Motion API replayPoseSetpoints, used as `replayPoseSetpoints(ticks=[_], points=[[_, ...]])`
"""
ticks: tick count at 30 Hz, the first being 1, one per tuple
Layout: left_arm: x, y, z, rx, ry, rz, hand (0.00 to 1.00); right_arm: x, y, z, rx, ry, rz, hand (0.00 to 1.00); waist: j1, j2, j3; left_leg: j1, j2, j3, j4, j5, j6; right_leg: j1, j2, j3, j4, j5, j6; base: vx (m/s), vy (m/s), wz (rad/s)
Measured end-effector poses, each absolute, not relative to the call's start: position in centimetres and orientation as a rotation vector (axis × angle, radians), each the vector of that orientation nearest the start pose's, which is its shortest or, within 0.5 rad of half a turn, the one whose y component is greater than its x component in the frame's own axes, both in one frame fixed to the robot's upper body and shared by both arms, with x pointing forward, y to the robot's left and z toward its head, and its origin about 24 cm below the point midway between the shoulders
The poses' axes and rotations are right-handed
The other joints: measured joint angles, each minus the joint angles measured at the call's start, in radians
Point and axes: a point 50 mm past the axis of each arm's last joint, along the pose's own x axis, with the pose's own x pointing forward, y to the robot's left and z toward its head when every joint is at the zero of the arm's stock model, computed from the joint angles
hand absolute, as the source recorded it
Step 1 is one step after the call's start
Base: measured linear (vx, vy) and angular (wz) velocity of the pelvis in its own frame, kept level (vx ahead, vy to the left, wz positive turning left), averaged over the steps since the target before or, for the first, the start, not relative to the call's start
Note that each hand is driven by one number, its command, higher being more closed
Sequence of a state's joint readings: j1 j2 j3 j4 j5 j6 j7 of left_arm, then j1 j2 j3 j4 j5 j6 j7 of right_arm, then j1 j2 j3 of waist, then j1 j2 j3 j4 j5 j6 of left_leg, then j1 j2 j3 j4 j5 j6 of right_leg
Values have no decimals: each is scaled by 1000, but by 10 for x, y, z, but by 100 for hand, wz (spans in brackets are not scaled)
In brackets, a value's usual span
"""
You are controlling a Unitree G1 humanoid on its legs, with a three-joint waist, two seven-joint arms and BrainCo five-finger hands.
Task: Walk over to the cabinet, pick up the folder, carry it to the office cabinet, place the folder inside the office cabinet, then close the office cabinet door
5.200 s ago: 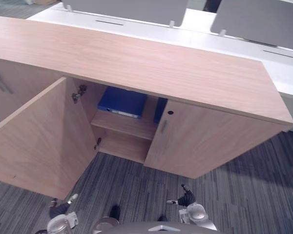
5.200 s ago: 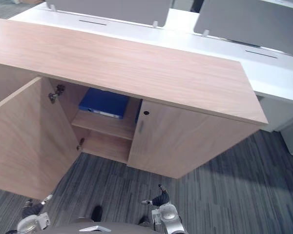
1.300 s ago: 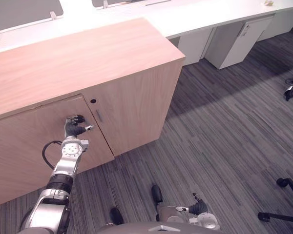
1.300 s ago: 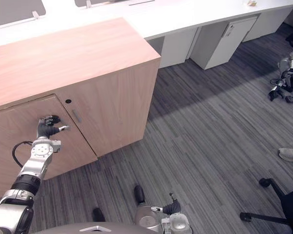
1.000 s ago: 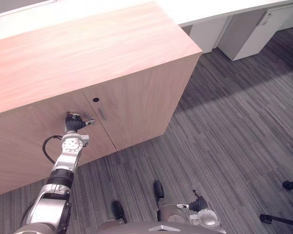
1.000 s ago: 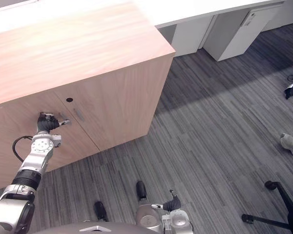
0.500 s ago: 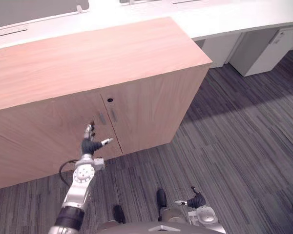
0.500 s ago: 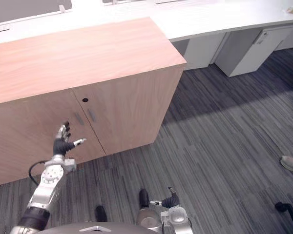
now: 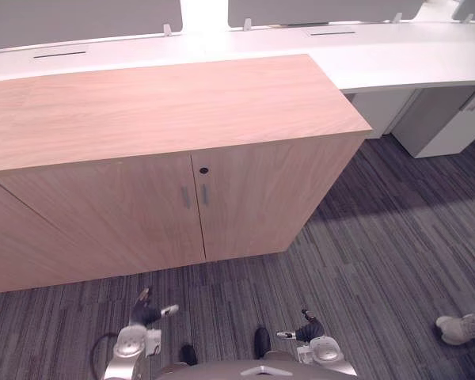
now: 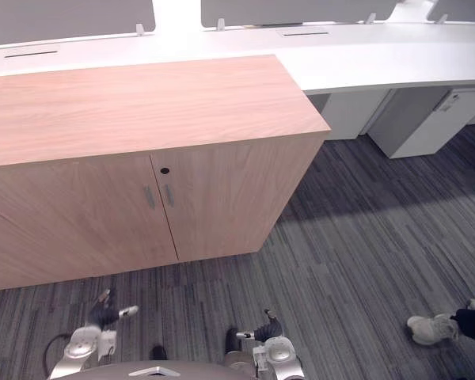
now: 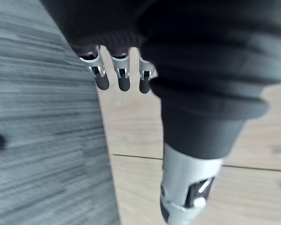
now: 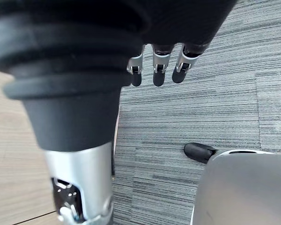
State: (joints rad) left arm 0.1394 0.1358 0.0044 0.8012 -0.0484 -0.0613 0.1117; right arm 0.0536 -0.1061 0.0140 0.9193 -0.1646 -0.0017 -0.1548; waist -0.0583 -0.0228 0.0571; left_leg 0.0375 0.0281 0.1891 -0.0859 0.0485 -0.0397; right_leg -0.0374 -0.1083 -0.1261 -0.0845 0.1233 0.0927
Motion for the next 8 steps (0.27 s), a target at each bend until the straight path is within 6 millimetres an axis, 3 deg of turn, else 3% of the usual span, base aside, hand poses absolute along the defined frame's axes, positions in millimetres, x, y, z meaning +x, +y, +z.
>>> replayPoseSetpoints(ticks=[3, 8], points=[[99, 218, -149, 140, 1008, 270, 0, 132, -196, -146, -329, 983, -105, 0, 4, -4, -4, 19, -4, -3, 0, -6, 4, 22, -8, -9, -1, -7, 6, 2, 9, 5], [93, 218, -152, 153, 1034, 273, 0, 130, -197, -148, -310, 998, -127, 0, 10, -10, -2, 27, -14, -20, 0, -9, 4, 40, -17, -23, 2, -12, 10, -22, 4, 11]])
